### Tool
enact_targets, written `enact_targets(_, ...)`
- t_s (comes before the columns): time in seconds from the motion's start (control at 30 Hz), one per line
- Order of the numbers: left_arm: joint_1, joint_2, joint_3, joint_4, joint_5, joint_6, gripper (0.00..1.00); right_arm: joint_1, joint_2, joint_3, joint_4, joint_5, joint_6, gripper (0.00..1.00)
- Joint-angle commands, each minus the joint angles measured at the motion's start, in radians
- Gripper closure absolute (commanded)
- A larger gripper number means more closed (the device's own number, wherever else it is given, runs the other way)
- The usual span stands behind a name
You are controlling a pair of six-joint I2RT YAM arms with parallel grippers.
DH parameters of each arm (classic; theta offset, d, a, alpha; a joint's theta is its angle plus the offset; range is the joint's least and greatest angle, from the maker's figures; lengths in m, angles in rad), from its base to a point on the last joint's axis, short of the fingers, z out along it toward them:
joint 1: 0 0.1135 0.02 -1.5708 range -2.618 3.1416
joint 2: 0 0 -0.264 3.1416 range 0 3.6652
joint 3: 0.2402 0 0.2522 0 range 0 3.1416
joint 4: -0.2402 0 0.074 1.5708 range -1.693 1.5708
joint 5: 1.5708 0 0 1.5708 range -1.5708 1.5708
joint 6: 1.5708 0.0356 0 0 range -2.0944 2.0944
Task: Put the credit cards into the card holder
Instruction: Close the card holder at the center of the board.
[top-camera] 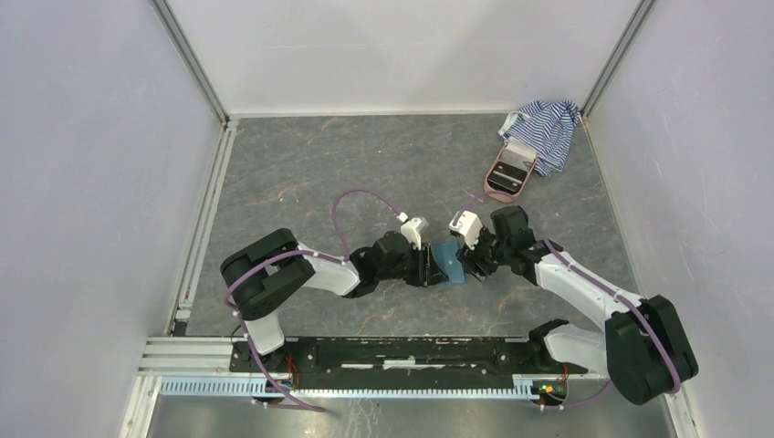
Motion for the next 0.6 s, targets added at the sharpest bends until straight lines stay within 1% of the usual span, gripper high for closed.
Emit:
enact_targets(0.0,-0.011,0.012,0.058,-0.079,-0.045,-0.004,0.57,0.013,0.046,0.058,0.052,0.054,0.019,0.38)
enact_targets(0.13,-0.011,0.013,0.063,-0.115,-0.063,-0.004,0.57,0.020,0.053,0.049,0.068,0.023,0.032,0.40)
enact_targets(0.27,-0.006,0.015,0.023,-0.024,-0.024,-0.042,0.57,0.012,0.053,0.083,0.053,0.002,0.040,0.39)
enact_targets(0.3,0.000,0.014,0.006,0.031,-0.009,-0.061,0.57,-0.003,0.045,0.093,0.045,-0.006,0.041,0.38)
enact_targets(0.37,0.004,0.004,-0.022,0.077,0.004,-0.087,0.57,-0.042,0.017,0.096,0.049,-0.026,0.042,0.37)
enact_targets(0.47,0.007,-0.029,-0.035,0.091,0.010,-0.090,0.56,-0.062,-0.006,0.078,0.050,-0.031,0.010,0.37)
enact_targets(0.57,0.012,-0.054,-0.023,0.079,0.021,-0.086,0.56,-0.067,-0.002,0.069,0.050,-0.088,-0.036,0.38)
